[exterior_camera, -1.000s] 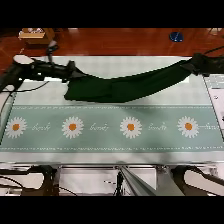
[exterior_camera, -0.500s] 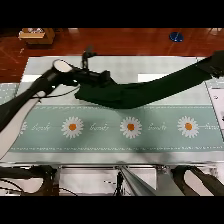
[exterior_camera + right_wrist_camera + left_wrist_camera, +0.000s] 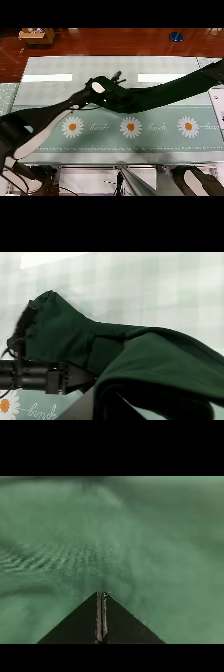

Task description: Fold the shirts.

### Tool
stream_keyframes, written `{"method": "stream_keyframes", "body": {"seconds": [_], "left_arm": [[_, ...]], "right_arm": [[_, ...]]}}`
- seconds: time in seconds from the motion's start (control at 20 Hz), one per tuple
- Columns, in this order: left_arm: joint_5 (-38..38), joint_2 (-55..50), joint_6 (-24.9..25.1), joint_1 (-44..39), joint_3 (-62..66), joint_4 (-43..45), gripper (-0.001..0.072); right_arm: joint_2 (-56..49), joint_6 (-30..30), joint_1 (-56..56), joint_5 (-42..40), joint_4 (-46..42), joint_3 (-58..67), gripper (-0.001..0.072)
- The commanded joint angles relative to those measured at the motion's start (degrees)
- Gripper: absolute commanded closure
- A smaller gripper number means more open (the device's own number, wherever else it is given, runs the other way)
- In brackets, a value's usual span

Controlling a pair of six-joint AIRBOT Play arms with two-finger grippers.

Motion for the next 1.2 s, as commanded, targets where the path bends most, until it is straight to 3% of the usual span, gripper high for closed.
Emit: {"method": "stream_keyframes", "body": {"seconds": [0.0, 0.25, 0.4, 0.55, 0.75, 0.9, 1.0, 1.15], "left_arm": [[0.35, -4.13, 2.73, -3.82, 0.00, -11.47, 0.0679], [0.35, -6.03, 11.15, -7.89, 0.02, -27.19, 0.0679], [0.07, -4.96, 14.25, -5.42, -0.04, -27.93, 0.0683], [0.13, 1.40, 13.99, 1.95, -0.50, -17.16, 0.0685], [-0.42, 16.72, 4.26, 16.39, -2.34, 8.79, 0.0685], [-4.81, 28.41, -3.19, 27.08, -2.34, 26.67, 0.0684], [-8.90, 35.19, -4.02, 33.42, -2.34, 32.37, 0.0684], [-15.23, 42.40, -3.98, 40.68, -2.34, 34.18, 0.0683]], "right_arm": [[0.87, 0.72, 0.02, 1.09, -0.61, 0.04, 0.0693], [0.90, 0.70, 0.02, 0.96, -3.89, 0.04, 0.0693], [0.90, 0.68, 0.02, 0.85, -4.66, 0.04, 0.0693], [0.74, 0.63, 0.24, -0.07, -4.28, 0.02, 0.0693], [-2.03, 0.39, 8.04, -1.14, -5.90, 0.02, 0.0693], [-7.04, 0.46, 17.86, -8.31, -8.33, 0.02, 0.0693], [-11.67, 1.44, 24.55, -15.21, -8.26, 0.02, 0.0693], [-19.61, 2.82, 33.68, -24.39, -8.24, 0.02, 0.0693]]}}
